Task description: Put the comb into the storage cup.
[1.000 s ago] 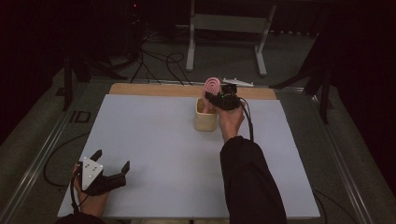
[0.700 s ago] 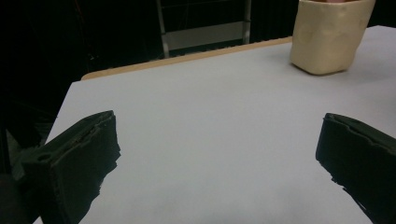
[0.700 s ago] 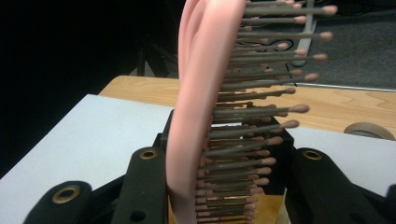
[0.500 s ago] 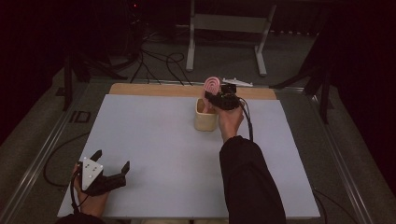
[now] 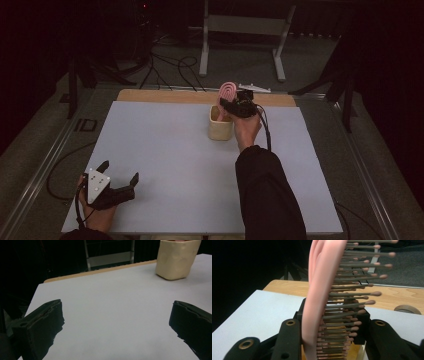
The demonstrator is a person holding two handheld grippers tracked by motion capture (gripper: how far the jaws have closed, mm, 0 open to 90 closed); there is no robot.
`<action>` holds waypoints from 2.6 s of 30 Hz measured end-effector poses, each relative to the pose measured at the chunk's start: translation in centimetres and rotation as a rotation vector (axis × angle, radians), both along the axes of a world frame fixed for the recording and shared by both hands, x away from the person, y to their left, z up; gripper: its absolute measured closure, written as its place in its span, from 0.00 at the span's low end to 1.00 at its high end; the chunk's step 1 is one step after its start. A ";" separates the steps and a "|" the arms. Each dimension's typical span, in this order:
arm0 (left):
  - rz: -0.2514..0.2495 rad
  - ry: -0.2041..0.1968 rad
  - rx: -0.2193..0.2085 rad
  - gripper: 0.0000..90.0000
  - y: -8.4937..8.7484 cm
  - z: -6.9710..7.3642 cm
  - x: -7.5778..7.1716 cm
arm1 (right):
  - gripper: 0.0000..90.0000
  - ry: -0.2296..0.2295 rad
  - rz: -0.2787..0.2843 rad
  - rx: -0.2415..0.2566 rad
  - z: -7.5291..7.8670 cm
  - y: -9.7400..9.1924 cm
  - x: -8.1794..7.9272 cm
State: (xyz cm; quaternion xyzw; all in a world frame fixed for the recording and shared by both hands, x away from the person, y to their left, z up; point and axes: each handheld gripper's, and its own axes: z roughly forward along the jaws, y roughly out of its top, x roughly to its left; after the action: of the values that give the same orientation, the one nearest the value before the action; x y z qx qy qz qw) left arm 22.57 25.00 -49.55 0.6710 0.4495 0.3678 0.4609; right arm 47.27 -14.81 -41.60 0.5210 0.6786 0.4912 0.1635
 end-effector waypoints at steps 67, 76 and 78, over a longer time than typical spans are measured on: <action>0.009 0.002 0.005 0.00 -0.1 0.0 0.1 | 0.09 0.044 0.048 -0.047 -1.7 -2.5 -1.6; 0.009 0.005 0.006 0.00 -0.2 -0.1 0.2 | 0.09 0.038 0.052 -0.038 -2.0 -3.6 -2.8; 0.008 0.007 0.007 0.00 -0.2 -0.1 0.2 | 0.09 0.037 0.059 -0.025 -2.1 -4.0 -3.4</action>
State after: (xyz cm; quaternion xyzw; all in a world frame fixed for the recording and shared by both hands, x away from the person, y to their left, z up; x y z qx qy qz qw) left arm 22.81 24.78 -49.63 0.6722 0.4524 0.3690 0.4555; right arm 43.90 -18.78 -43.73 0.5075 0.7027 0.4777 0.1429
